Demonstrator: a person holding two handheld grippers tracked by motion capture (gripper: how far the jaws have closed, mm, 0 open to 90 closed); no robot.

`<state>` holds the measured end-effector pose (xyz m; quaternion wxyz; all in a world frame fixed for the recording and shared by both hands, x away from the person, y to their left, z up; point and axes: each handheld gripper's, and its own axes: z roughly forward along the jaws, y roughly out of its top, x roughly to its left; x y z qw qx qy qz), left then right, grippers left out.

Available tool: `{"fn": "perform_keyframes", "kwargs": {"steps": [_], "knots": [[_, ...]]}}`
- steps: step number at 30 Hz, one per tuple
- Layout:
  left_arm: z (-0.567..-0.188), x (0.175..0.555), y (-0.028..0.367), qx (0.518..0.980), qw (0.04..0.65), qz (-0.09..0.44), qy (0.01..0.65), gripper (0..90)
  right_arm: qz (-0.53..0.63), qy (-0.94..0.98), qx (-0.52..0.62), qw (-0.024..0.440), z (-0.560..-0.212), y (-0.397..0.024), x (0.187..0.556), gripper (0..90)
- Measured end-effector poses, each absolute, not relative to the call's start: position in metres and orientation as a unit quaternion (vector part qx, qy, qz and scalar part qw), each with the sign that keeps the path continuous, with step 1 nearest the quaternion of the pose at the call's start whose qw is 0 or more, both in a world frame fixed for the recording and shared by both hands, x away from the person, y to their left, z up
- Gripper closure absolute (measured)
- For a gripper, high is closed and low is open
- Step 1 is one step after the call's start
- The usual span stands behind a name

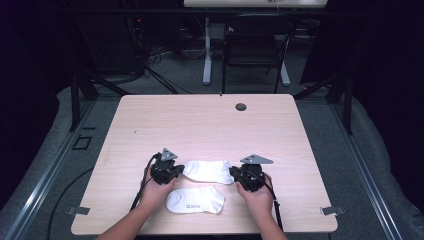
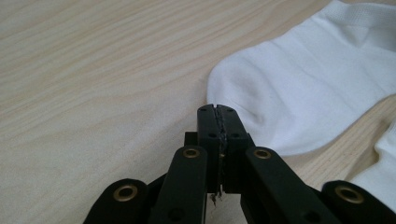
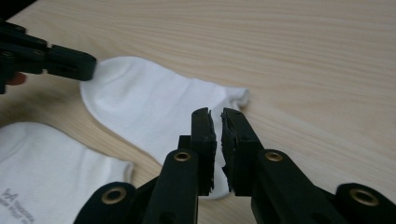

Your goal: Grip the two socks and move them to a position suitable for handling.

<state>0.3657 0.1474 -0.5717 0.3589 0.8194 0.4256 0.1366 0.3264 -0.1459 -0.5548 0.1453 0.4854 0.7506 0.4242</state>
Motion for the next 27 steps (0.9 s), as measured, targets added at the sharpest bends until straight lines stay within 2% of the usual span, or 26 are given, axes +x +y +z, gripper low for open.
{"fn": "perform_keyframes", "kwargs": {"steps": [8, 23, 27], "knots": [[-0.572, 0.366, 0.147, 0.82, 0.358, 0.137, 0.425, 89.4, 0.393, 0.775, 0.472, 0.152, -0.57, -0.127, 0.338, 83.4], [-0.574, 0.365, 0.151, 0.821, 0.35, 0.139, 0.429, 89.3, 0.37, 0.759, 0.513, 0.156, -0.581, -0.144, 0.348, 86.5], [-0.572, 0.362, 0.153, 0.817, 0.363, 0.141, 0.425, 84.4, 0.378, 0.761, 0.506, 0.15, -0.576, -0.143, 0.345, 83.1]]}}
